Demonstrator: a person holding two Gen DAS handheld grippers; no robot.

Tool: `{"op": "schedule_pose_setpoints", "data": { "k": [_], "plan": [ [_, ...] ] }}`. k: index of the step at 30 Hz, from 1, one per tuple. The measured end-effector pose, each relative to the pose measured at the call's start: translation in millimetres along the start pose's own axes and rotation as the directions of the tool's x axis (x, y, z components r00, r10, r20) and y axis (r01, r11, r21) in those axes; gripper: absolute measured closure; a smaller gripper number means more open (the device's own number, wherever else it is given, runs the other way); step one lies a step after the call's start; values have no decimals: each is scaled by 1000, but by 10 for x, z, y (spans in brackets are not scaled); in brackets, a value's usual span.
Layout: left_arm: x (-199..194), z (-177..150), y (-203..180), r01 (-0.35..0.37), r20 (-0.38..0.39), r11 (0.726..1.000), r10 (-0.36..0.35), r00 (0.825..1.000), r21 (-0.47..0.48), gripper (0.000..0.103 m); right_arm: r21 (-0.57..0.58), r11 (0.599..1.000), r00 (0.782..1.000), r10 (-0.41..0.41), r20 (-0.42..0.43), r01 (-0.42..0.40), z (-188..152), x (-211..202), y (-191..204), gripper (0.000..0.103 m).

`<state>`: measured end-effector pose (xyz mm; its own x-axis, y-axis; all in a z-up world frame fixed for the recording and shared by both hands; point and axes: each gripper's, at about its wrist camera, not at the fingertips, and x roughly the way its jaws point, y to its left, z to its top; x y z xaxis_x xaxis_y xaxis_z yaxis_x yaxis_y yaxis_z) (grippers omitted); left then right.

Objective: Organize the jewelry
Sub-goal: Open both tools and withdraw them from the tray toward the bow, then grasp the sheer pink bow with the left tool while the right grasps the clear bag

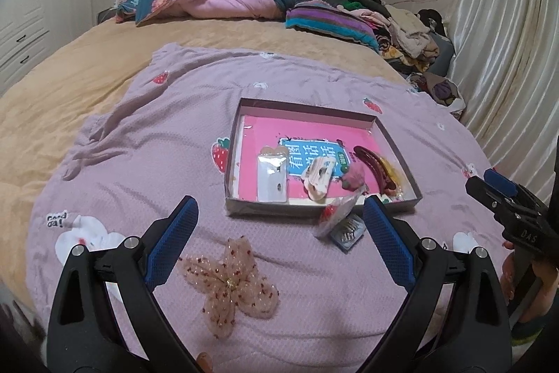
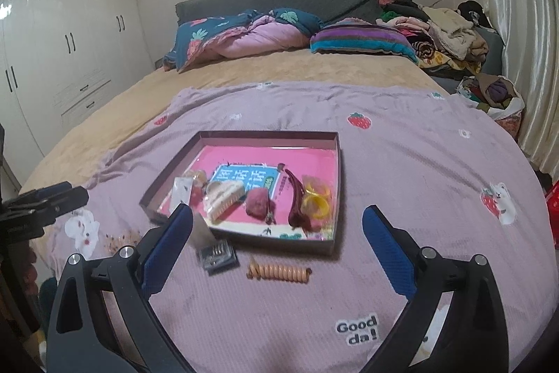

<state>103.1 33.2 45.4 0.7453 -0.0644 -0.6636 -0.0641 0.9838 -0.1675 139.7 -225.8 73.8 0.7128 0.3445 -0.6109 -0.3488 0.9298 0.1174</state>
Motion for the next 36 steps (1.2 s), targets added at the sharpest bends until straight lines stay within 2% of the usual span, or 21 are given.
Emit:
{"op": "schedule_pose_setpoints", "data": {
  "k": [23,36],
  "plan": [
    [111,-506,24,-7,-88,1000,8,996,17,15,-40,999,997,-35,-65,32,-464,-33,-19,6],
    [386,-863,351,-76,-189,997,71,979,-23,15,-84,996,993,-1,-119,-9,-624,110,167,6]
  ]
}}
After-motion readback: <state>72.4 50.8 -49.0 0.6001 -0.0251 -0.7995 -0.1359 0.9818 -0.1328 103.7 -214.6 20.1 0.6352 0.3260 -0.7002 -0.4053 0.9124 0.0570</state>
